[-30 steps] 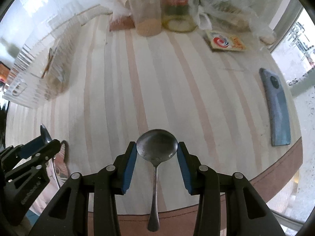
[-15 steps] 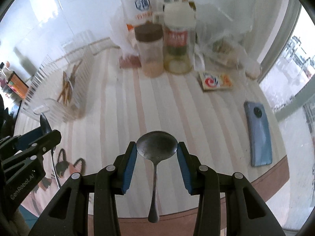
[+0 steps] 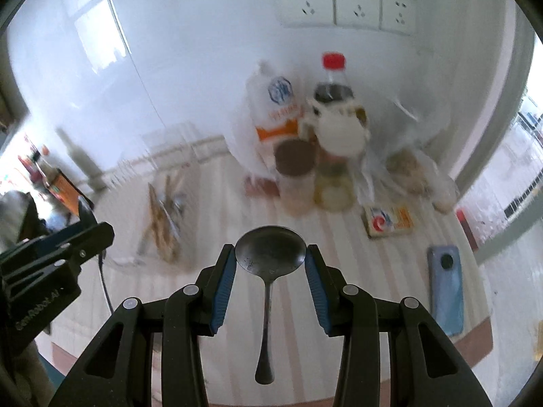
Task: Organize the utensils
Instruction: 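Lift the right tool's spoon while the left tool lifts its spoon from the counter, then carry the right tool's spoon over the basket while the left tool carries its spoon there, then open both tools to release the spoons into the clear basket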
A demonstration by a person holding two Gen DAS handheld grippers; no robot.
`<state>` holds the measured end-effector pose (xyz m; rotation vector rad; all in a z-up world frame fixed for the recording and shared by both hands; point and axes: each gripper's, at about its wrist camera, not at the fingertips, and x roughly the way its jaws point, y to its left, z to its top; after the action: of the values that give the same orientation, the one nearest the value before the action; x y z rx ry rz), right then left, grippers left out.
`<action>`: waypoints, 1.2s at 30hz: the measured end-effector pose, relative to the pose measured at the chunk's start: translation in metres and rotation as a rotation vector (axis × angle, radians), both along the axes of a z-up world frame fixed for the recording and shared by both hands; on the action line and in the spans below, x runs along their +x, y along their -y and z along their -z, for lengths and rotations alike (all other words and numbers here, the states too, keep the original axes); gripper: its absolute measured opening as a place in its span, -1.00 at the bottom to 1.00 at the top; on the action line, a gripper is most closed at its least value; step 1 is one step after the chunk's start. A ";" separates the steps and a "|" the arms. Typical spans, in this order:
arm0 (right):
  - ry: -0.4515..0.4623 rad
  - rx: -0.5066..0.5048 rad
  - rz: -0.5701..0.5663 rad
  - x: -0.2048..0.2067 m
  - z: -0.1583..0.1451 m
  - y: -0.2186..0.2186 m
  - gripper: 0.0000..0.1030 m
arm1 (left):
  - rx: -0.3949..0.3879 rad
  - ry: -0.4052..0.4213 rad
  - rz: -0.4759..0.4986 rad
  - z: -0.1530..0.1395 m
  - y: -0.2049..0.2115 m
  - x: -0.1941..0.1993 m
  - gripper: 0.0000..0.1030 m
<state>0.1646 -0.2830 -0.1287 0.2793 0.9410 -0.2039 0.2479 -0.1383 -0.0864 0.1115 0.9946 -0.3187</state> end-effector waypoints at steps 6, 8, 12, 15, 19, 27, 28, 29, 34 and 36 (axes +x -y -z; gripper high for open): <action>0.038 0.078 -0.067 0.048 -0.027 -0.011 -0.16 | -0.033 -0.036 -0.064 -0.018 -0.024 0.045 -0.38; 0.042 0.110 -0.095 0.067 -0.032 -0.016 -0.16 | -0.040 -0.061 -0.086 -0.020 -0.033 0.063 -0.38; 0.036 0.149 -0.155 0.114 -0.036 -0.033 -0.16 | -0.043 -0.107 -0.140 -0.014 -0.050 0.098 -0.38; 0.018 0.171 -0.182 0.145 -0.031 -0.044 -0.16 | -0.053 -0.152 -0.179 -0.003 -0.062 0.124 -0.38; -0.026 0.174 -0.209 0.188 -0.014 -0.060 -0.16 | -0.057 -0.201 -0.229 0.016 -0.074 0.153 -0.38; -0.132 0.204 -0.222 0.221 0.033 -0.074 -0.15 | -0.058 -0.298 -0.304 0.061 -0.090 0.173 -0.38; -0.143 0.210 -0.221 0.223 0.038 -0.075 -0.15 | -0.054 -0.306 -0.309 0.065 -0.091 0.172 -0.38; -0.154 0.217 -0.223 0.224 0.044 -0.076 -0.15 | -0.053 -0.313 -0.312 0.068 -0.091 0.172 -0.36; -0.244 0.283 -0.243 0.231 0.070 -0.078 -0.13 | -0.023 -0.318 -0.327 0.067 -0.091 0.164 -0.34; -0.269 0.299 -0.246 0.232 0.076 -0.079 -0.12 | 0.019 -0.277 -0.329 0.060 -0.091 0.159 -0.12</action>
<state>0.3962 -0.2040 -0.2045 0.4142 1.2644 0.1308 0.4071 -0.0474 -0.1465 -0.0815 1.2694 -0.0217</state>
